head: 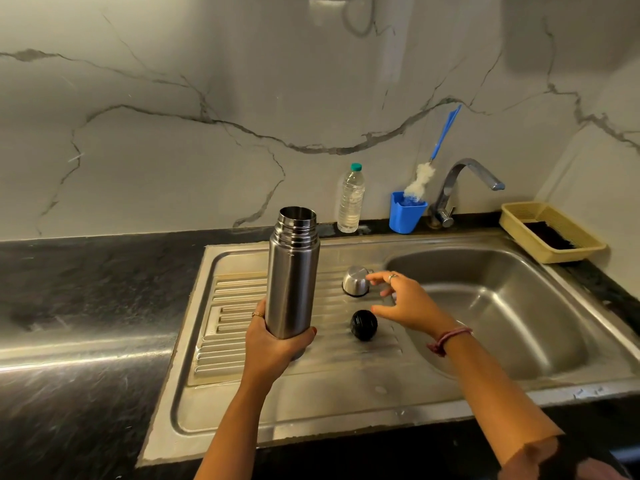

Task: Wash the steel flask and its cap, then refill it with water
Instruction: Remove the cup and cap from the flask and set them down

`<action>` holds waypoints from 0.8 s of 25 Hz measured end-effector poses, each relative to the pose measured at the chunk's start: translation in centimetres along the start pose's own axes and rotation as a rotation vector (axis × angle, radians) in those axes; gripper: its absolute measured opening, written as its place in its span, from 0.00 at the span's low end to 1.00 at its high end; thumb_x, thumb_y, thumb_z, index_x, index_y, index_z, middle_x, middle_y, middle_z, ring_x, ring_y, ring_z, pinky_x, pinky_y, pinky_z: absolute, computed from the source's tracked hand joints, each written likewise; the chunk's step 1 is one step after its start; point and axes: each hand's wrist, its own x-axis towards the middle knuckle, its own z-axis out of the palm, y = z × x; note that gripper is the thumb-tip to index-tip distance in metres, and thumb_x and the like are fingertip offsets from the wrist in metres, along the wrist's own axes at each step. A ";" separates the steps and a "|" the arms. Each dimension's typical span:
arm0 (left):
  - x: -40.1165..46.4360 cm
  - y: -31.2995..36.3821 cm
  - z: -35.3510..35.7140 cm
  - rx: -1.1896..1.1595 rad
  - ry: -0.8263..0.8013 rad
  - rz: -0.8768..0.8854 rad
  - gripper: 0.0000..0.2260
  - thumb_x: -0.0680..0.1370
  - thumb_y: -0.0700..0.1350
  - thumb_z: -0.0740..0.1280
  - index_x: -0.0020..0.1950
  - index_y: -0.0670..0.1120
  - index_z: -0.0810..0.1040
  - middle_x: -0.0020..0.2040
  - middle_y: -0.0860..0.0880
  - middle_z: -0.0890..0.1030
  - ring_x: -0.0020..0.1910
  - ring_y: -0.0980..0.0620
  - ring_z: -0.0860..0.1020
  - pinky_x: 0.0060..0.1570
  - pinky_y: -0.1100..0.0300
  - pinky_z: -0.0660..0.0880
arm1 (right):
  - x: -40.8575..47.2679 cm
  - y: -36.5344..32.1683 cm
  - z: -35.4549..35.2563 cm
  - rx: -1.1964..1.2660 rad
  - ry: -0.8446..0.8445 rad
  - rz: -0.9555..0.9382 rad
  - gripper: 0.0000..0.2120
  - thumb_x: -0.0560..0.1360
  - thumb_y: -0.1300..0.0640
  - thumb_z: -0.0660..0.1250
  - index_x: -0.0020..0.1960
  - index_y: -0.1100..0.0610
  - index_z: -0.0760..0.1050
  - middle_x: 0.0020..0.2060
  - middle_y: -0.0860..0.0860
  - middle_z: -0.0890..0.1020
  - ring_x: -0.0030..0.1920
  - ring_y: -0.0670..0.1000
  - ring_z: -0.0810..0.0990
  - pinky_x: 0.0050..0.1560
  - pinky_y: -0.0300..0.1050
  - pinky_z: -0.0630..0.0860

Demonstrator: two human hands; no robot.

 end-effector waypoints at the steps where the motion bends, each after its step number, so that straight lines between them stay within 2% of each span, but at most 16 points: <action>1: 0.0 0.2 0.3 -0.001 -0.009 0.011 0.30 0.61 0.37 0.82 0.54 0.56 0.70 0.46 0.48 0.78 0.37 0.64 0.79 0.30 0.70 0.75 | -0.4 -0.9 -0.6 0.078 0.028 -0.015 0.27 0.71 0.57 0.73 0.67 0.48 0.69 0.60 0.48 0.75 0.52 0.42 0.75 0.43 0.28 0.71; 3: 0.0 0.9 1.4 -0.007 -0.037 0.023 0.30 0.62 0.33 0.82 0.55 0.52 0.72 0.44 0.47 0.79 0.35 0.62 0.80 0.30 0.69 0.76 | -1.6 -2.7 -1.6 0.270 0.000 -0.030 0.28 0.71 0.55 0.73 0.67 0.48 0.67 0.59 0.44 0.76 0.55 0.43 0.76 0.46 0.30 0.73; 5: 0.0 1.8 3.0 -0.005 -0.070 0.038 0.28 0.63 0.32 0.80 0.56 0.49 0.72 0.42 0.46 0.79 0.33 0.61 0.80 0.30 0.68 0.76 | -2.7 -4.2 -2.2 0.461 -0.069 -0.033 0.31 0.70 0.53 0.74 0.69 0.46 0.65 0.60 0.42 0.75 0.59 0.43 0.75 0.53 0.33 0.75; 7: -0.1 2.4 5.0 -0.019 -0.105 0.062 0.29 0.62 0.35 0.82 0.56 0.49 0.73 0.42 0.47 0.81 0.34 0.59 0.81 0.30 0.67 0.77 | -3.6 -4.7 -2.4 0.572 -0.087 -0.066 0.33 0.68 0.51 0.75 0.69 0.45 0.64 0.62 0.42 0.75 0.62 0.43 0.74 0.60 0.39 0.74; 9: -0.2 2.8 7.2 -0.043 -0.140 0.058 0.29 0.61 0.36 0.82 0.55 0.52 0.73 0.43 0.50 0.81 0.36 0.59 0.81 0.31 0.66 0.77 | -4.2 -4.5 -2.6 0.638 -0.059 -0.079 0.36 0.65 0.49 0.77 0.69 0.45 0.65 0.63 0.44 0.75 0.64 0.44 0.74 0.62 0.43 0.73; 11: -0.5 3.2 10.0 -0.081 -0.197 0.017 0.28 0.64 0.32 0.80 0.55 0.52 0.73 0.42 0.50 0.82 0.36 0.56 0.82 0.29 0.63 0.77 | -4.9 -3.5 -3.3 0.680 -0.007 -0.054 0.37 0.63 0.50 0.79 0.68 0.46 0.67 0.61 0.46 0.77 0.62 0.45 0.76 0.59 0.45 0.76; 13: -0.9 3.7 13.1 -0.104 -0.267 -0.014 0.27 0.65 0.31 0.78 0.57 0.51 0.74 0.40 0.48 0.83 0.32 0.52 0.82 0.28 0.59 0.77 | -5.6 -2.3 -4.3 0.748 0.072 -0.026 0.29 0.64 0.58 0.78 0.60 0.47 0.70 0.54 0.47 0.80 0.54 0.43 0.80 0.51 0.40 0.79; 15: -1.1 3.8 16.4 -0.144 -0.309 -0.023 0.27 0.63 0.33 0.77 0.58 0.46 0.74 0.40 0.44 0.83 0.32 0.48 0.81 0.28 0.53 0.78 | -6.2 -0.4 -5.4 0.772 0.178 -0.018 0.25 0.64 0.62 0.78 0.55 0.47 0.71 0.49 0.48 0.81 0.49 0.42 0.82 0.44 0.35 0.78; 18: -1.2 3.8 20.9 -0.181 -0.361 -0.045 0.29 0.63 0.33 0.76 0.61 0.43 0.72 0.47 0.39 0.83 0.38 0.41 0.83 0.34 0.38 0.79 | -6.9 2.7 -7.2 0.776 0.301 -0.028 0.28 0.59 0.55 0.81 0.57 0.51 0.74 0.49 0.53 0.82 0.49 0.49 0.83 0.47 0.43 0.80; 20: -1.4 4.1 24.0 -0.185 -0.418 -0.071 0.30 0.65 0.32 0.77 0.63 0.44 0.70 0.50 0.37 0.81 0.40 0.39 0.82 0.36 0.35 0.78 | -7.4 5.1 -8.9 0.796 0.339 -0.029 0.32 0.57 0.52 0.79 0.58 0.55 0.74 0.49 0.55 0.83 0.49 0.53 0.83 0.49 0.48 0.81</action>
